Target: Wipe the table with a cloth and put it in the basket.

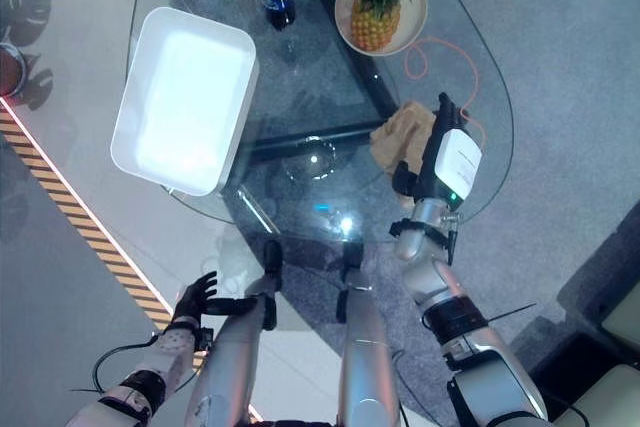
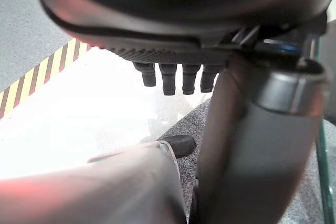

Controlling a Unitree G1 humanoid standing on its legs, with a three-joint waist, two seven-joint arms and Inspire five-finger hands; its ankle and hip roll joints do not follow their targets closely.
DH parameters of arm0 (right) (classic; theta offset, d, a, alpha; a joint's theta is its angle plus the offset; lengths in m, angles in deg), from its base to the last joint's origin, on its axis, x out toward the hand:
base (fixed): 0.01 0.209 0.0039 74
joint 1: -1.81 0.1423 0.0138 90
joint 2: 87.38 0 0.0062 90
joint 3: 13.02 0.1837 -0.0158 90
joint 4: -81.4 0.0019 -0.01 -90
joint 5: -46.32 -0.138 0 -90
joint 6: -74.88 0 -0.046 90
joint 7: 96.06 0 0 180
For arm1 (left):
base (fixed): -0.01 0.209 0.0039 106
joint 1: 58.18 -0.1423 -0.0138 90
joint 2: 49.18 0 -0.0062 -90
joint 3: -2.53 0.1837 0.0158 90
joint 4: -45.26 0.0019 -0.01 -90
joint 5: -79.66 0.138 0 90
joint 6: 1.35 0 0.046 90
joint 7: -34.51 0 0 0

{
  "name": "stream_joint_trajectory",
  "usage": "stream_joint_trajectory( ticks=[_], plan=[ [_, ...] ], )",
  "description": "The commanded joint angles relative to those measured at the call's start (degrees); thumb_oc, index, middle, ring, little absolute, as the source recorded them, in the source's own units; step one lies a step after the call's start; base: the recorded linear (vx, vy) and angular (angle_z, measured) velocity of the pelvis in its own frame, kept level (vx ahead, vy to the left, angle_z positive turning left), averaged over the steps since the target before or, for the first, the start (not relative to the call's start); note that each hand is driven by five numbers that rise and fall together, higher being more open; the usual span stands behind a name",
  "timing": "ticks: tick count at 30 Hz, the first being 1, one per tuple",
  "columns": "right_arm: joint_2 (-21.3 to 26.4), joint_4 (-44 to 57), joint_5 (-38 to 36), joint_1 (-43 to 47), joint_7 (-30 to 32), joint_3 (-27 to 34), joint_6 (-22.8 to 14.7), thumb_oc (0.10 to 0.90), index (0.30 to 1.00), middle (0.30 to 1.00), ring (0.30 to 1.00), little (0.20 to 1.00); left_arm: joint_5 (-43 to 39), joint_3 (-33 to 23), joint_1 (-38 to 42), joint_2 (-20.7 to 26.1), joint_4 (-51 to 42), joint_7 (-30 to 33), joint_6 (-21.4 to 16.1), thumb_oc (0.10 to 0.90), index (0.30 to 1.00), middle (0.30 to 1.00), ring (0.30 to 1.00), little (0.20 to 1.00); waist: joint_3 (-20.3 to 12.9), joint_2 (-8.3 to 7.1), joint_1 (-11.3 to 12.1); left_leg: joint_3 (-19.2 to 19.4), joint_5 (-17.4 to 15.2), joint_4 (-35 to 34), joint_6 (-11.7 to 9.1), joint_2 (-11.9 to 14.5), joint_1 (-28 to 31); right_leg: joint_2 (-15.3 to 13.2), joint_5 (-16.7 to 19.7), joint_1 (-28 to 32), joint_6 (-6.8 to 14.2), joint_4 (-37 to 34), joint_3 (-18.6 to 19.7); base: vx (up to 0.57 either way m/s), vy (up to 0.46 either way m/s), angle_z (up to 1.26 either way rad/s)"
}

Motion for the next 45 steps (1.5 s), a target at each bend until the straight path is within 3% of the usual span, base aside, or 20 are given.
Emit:
stream_joint_trajectory(
  ticks=[1, 11, 18, 27, 33, 45],
  plan=[
    [3.2, 8.4, -0.7, 0.7, -1.6, -0.5, -2.0, 0.800, 0.900, 0.900, 0.900, 0.900, 0.2, 2.0, -6.1, 1.2, 0.1, 2.6, 3.5, 0.800, 0.900, 0.900, 0.900, 0.900, -1.1, -1.57, -0.3, -0.4, -3.3, 8.1, 1.9, -1.0, -5.7, -1.2, -0.1, -0.6, 0.2, 1.1, -2.7, 0.02, 0.002, 0.03],
    [2.2, 1.7, -7.0, 1.6, 0.9, -1.8, 3.2, 0.800, 0.900, 0.900, 0.900, 0.900, -0.9, 3.4, -5.3, 1.4, -0.4, 2.3, 3.2, 0.800, 0.900, 0.900, 0.900, 0.900, -1.1, -1.41, 0.1, -0.6, -3.4, 9.7, 1.9, -1.0, -9.3, -1.2, 0.1, -4.3, 0.1, 2.4, -3.1, 0.01, -0.002, 0.02],
    [2.6, -3.0, -11.1, 2.2, 5.2, -1.2, 3.8, 0.800, 0.900, 0.900, 0.900, 0.900, -2.2, 4.4, -4.8, 1.6, -0.9, 2.4, 3.1, 0.800, 0.900, 0.900, 0.900, 0.900, -1.1, -0.83, 0.1, -0.6, -3.3, 10.5, 2.1, -1.0, -12.0, -1.1, 0.6, -7.3, 0.1, 3.0, -3.1, 0.01, -0.002, 0.02],
    [4.8, -5.8, -10.9, 5.2, 13.0, 1.1, 3.6, 0.800, 0.900, 0.900, 0.900, 0.900, -3.3, 5.9, -4.5, 1.6, -2.2, 3.1, 3.6, 0.800, 0.900, 0.900, 0.900, 0.900, -1.1, 0.14, 0.2, -0.8, -3.6, 11.8, 2.3, -1.2, -15.1, -1.2, 1.1, -10.8, 0.1, 3.9, -2.8, 0.00, 0.000, 0.00],
    [5.5, -5.7, -10.1, 6.7, 12.2, 0.9, 2.9, 0.800, 0.900, 0.900, 0.900, 0.900, -3.6, 6.1, -4.3, 1.5, -2.9, 3.3, 3.9, 0.800, 0.900, 0.900, 0.900, 0.900, -1.1, 0.49, 0.3, -0.9, -3.6, 12.4, 2.3, -1.3, -16.7, -1.1, 1.1, -12.5, 0.1, 4.6, -2.7, 0.00, 0.000, 0.00],
    [5.4, -9.2, -15.2, 10.3, 8.4, -1.3, 1.9, 0.800, 0.900, 0.900, 0.900, 0.900, -4.8, 7.5, -3.3, 1.4, -4.0, 3.0, 3.8, 0.800, 0.900, 0.900, 0.900, 0.900, -1.1, 1.46, 0.8, -1.1, -3.8, 13.8, 2.6, -1.9, -21.0, -0.9, 1.4, -17.3, -0.1, 6.4, -2.4, 0.01, 0.001, 0.01]
  ],
)
